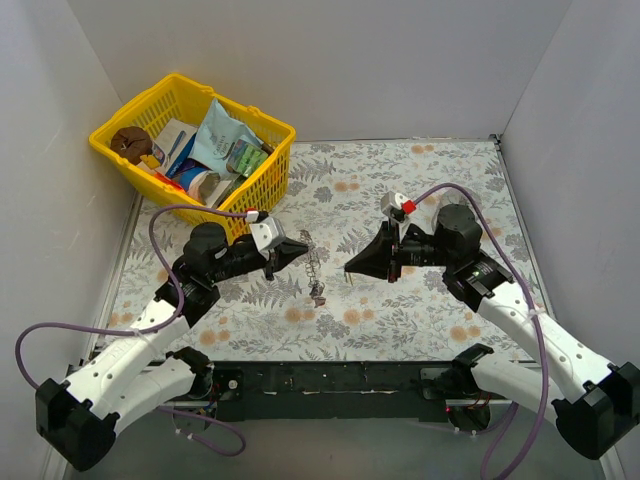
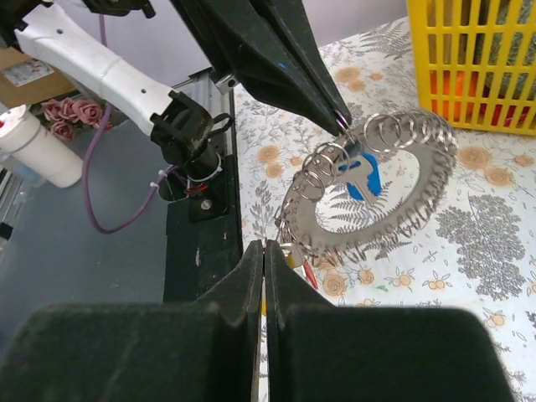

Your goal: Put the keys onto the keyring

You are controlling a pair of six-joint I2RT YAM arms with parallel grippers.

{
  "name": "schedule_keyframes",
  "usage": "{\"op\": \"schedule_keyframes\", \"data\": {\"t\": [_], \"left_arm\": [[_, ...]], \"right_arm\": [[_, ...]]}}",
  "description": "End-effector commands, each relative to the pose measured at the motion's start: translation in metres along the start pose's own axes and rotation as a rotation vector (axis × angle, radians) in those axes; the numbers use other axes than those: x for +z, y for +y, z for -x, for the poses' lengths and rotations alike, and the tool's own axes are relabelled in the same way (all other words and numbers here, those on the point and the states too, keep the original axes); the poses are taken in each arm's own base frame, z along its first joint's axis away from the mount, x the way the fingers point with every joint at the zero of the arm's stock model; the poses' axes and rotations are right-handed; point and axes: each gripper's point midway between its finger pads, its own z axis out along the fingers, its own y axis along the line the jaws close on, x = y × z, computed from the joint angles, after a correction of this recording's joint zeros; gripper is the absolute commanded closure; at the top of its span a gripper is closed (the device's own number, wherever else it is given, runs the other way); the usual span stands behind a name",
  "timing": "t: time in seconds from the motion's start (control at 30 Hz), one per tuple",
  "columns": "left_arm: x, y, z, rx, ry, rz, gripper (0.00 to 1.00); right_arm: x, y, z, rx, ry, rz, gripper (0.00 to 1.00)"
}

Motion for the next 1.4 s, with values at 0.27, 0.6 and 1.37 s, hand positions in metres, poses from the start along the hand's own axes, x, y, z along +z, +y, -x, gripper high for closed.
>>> {"op": "schedule_keyframes", "data": {"t": [0.27,0.6,1.37], "left_arm": [[0.015,-0.004,0.047,0.028,-0.084,-0.103,1.0],[0.025,-0.014,0.047,0.014,-0.068,-0.135,1.0],[0.042,-0.029,0.039,0.015,-0.019,-0.153,1.0]], "right_arm": [[0.006,0.011,0.038,-0.112,-0.056,0.102,0.99],[0.01,-0.001,0.046,-0.145,-0.032,0.059,0.99],[0.02,-0.011,0.035,-0.103,0.049,0.103,0.99]]}}
